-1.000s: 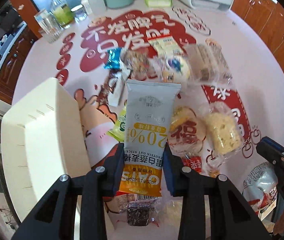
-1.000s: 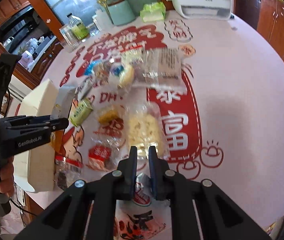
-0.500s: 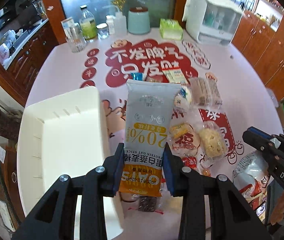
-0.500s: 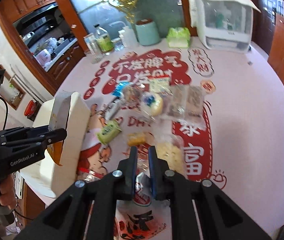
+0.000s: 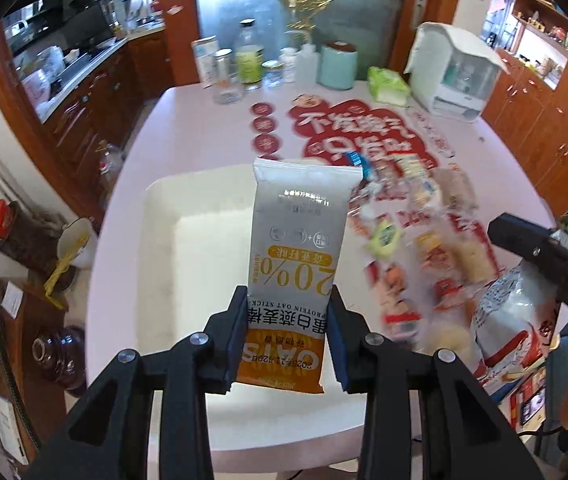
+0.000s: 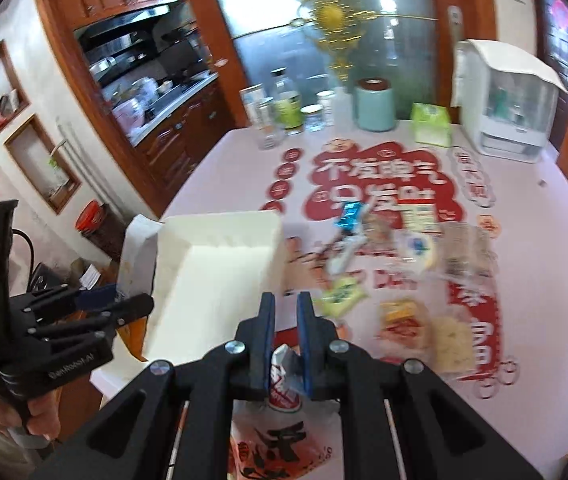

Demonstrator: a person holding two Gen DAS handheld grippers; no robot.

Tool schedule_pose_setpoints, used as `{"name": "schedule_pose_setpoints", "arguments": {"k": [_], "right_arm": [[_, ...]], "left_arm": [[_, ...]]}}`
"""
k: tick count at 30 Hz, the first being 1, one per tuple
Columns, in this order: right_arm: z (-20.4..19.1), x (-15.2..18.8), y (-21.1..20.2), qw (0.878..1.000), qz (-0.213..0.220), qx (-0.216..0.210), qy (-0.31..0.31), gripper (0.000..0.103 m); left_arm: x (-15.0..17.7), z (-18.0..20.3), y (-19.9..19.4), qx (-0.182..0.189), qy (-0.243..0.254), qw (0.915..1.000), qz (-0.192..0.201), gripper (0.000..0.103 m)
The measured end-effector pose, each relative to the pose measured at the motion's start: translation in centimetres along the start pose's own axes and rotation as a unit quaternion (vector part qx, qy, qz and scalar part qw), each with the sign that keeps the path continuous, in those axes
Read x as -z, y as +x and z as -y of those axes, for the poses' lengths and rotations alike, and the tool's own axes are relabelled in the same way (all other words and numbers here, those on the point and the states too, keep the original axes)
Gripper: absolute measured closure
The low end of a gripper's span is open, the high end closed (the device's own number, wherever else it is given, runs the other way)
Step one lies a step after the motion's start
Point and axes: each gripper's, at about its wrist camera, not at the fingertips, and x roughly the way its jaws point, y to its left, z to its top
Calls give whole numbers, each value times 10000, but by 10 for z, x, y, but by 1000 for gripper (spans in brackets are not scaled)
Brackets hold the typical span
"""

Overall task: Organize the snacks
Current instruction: 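Carry both snacks into the white tray and open both tools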

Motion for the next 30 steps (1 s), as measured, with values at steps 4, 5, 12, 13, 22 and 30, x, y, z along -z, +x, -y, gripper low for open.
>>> {"name": "schedule_pose_setpoints", "arguments": {"k": [4, 5, 12, 13, 22, 30], "right_arm": [[-42, 4, 21, 9998, -155, -90, -64, 92], [-49, 5, 26, 9997, -188, -105, -68, 92], [-87, 4, 61, 9994, -331, 26, -117, 92], [-92, 2, 66, 9993, -348, 69, -114, 92], [-102, 1, 92, 9982, -595, 80, 16, 75], [-99, 7, 70, 9990, -330, 291, 7, 51]], "left_arm": [[13, -28, 12, -81, -13, 9998, -168, 68], [16, -34, 15, -91, -3, 9997, -206, 68], [25, -57, 37, -8, 96, 9993, -361, 67], [25, -59, 41, 11, 122, 9992, -388, 66], [21, -56, 60, -227, 329, 9981, -473, 18], [19, -41, 55, -378, 610, 9969, -315, 17]]}}
